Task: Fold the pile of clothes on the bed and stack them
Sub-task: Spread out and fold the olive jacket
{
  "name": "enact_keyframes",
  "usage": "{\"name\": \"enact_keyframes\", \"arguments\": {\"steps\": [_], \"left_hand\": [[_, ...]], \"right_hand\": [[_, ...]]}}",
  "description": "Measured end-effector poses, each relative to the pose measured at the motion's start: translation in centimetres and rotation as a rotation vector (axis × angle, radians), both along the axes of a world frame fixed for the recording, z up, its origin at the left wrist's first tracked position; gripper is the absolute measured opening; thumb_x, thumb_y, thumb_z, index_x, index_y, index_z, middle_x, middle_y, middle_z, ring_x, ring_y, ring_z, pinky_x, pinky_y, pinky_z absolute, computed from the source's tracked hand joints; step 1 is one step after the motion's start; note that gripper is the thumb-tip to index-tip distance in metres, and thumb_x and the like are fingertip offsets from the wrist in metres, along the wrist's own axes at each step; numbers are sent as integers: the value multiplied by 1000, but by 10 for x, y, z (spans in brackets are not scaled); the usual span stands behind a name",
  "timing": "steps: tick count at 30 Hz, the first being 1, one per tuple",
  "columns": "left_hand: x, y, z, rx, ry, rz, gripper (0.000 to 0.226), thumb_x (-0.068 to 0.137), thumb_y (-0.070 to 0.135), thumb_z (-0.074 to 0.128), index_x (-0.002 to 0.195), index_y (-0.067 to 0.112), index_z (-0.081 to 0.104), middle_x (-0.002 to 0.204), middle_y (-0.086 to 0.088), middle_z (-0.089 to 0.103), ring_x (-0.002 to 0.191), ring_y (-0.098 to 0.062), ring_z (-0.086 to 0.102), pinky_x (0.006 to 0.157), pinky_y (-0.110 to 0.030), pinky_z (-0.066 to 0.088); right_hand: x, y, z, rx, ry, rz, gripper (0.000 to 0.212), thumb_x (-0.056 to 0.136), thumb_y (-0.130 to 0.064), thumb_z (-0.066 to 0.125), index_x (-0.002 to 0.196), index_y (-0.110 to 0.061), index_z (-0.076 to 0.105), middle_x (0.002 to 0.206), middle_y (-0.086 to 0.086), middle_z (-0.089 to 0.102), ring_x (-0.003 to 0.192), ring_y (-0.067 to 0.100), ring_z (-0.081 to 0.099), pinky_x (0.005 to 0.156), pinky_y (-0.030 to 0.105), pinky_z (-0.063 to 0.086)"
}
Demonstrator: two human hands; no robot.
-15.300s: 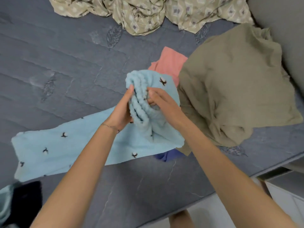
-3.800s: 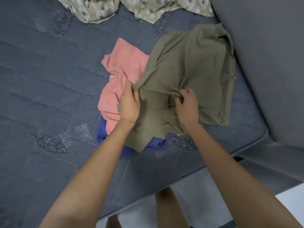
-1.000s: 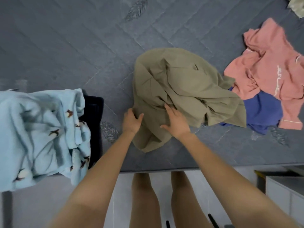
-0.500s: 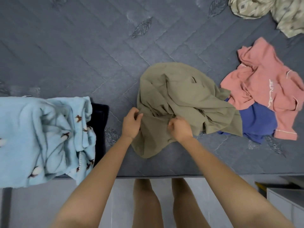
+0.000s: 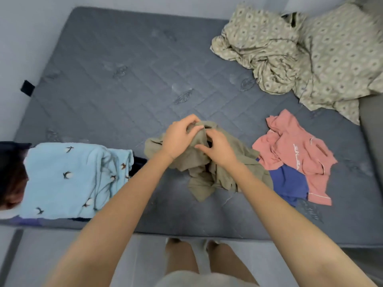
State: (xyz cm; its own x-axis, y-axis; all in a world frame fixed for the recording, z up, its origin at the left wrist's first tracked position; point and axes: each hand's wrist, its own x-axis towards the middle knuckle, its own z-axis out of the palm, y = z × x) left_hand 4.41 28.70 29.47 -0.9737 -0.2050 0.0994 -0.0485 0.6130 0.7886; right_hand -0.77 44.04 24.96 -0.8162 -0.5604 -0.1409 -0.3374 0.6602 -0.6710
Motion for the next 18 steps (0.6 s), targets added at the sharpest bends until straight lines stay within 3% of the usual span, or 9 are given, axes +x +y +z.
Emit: {"name": "enact_keyframes", "arguments": {"steps": [1, 3, 6, 8, 11, 14, 16, 18], "left_hand": [[-1, -1, 15, -22, 12, -9, 13, 94, 27, 63, 90, 14, 63, 63, 12, 51, 62, -7, 49, 63, -24, 40], [-3, -4, 42, -54, 26, -11, 15, 92, 32, 64, 88, 17, 65, 67, 6, 58, 62, -14, 54, 67, -36, 44], [-6, -10, 74, -81, 20, 51, 17, 89, 34, 68, 87, 17, 67, 56, 8, 46, 55, -9, 43, 63, -34, 37], [-6, -15, 91, -93, 7, 85, 17, 89, 37, 67, 83, 21, 65, 56, 12, 42, 57, -9, 40, 62, -32, 33], [0, -28, 99, -68, -56, 97, 22, 91, 48, 61, 86, 26, 63, 64, 8, 51, 59, -7, 45, 62, -32, 31], [16, -43, 95, -2, -220, 6, 34, 86, 55, 64, 107, 29, 61, 93, 2, 60, 84, -12, 55, 74, -32, 41], [26, -50, 90, -19, -359, -65, 49, 80, 54, 72, 119, 30, 56, 103, 4, 58, 94, -12, 54, 80, -28, 39], [31, -53, 84, -80, -412, -123, 47, 78, 46, 77, 118, 26, 61, 103, 4, 62, 96, -12, 56, 81, -26, 39]], "right_hand": [[1, 0, 14, -24, 25, -5, 44, 84, -46, 65, 97, -5, 62, 92, 10, 65, 89, 29, 58, 78, 43, 45], [2, 2, 39, -61, 48, -13, 29, 94, -33, 62, 97, -4, 62, 86, 10, 65, 82, 29, 58, 67, 36, 35], [5, 6, 74, -74, 41, 5, 18, 98, -30, 56, 90, -14, 56, 74, -5, 56, 75, 23, 53, 63, 36, 30], [2, 5, 95, -67, 36, -12, 28, 99, -31, 55, 75, -22, 42, 65, -8, 44, 69, 21, 45, 61, 37, 27], [-7, 4, 126, -108, 45, -60, 33, 98, -30, 55, 71, -22, 37, 65, -7, 42, 63, 12, 42, 58, 32, 26], [-21, 7, 149, -222, 4, -187, 32, 97, -27, 56, 72, -10, 45, 68, -1, 47, 63, 10, 43, 56, 19, 30], [-33, 10, 159, -293, -59, -258, 32, 97, -27, 55, 79, -1, 54, 76, 7, 52, 70, 14, 47, 62, 26, 33], [-42, 14, 164, -297, -100, -267, 29, 98, -28, 54, 80, -5, 56, 77, 8, 52, 72, 14, 48, 65, 32, 32]]}}
